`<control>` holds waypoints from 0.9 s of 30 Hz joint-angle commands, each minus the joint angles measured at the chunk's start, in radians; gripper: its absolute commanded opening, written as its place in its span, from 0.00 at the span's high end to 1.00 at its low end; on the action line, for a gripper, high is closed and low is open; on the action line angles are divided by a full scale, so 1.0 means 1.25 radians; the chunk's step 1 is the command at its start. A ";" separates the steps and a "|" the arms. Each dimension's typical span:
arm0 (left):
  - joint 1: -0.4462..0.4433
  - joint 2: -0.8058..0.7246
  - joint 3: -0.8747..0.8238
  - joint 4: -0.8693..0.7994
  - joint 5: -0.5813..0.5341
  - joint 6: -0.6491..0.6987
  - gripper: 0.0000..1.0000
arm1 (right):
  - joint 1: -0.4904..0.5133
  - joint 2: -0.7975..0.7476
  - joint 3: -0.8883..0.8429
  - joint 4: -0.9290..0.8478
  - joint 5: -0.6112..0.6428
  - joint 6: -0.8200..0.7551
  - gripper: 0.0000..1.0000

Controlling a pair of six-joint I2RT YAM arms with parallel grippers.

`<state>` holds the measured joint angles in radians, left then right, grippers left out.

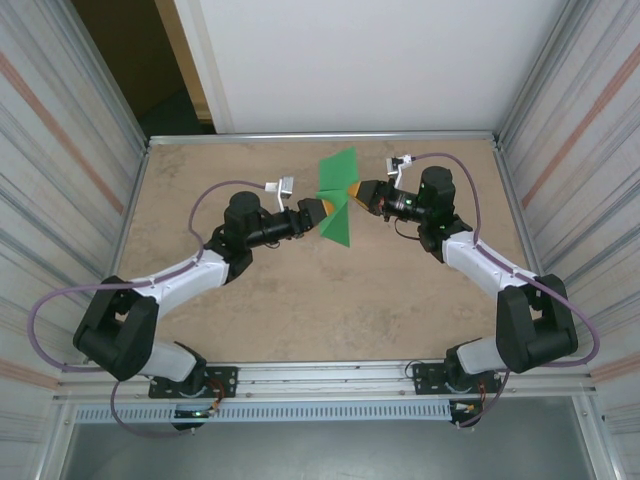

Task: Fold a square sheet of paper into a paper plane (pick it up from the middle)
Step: Turn over the paper at the center of the table.

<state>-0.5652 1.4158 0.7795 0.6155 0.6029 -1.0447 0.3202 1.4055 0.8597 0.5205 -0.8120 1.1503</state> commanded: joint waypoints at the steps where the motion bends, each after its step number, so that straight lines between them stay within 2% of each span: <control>1: -0.003 0.006 0.014 0.074 0.016 -0.003 0.27 | -0.002 0.002 0.015 0.039 -0.026 0.041 0.97; 9: -0.003 0.009 0.016 0.088 0.017 -0.010 0.52 | -0.010 0.002 0.008 0.032 -0.031 0.045 0.94; 19: 0.006 0.027 0.050 0.024 0.029 -0.006 0.80 | -0.034 -0.019 -0.003 -0.055 -0.024 -0.010 0.74; 24: 0.019 0.029 0.041 0.009 0.020 0.005 0.85 | -0.062 -0.051 -0.008 -0.181 0.020 -0.072 0.55; 27: 0.024 0.012 0.047 -0.086 -0.010 0.059 0.87 | -0.086 -0.079 -0.005 -0.297 0.076 -0.133 0.42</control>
<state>-0.5430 1.4475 0.8143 0.6086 0.6163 -1.0405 0.2359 1.3670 0.8566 0.3058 -0.7853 1.0889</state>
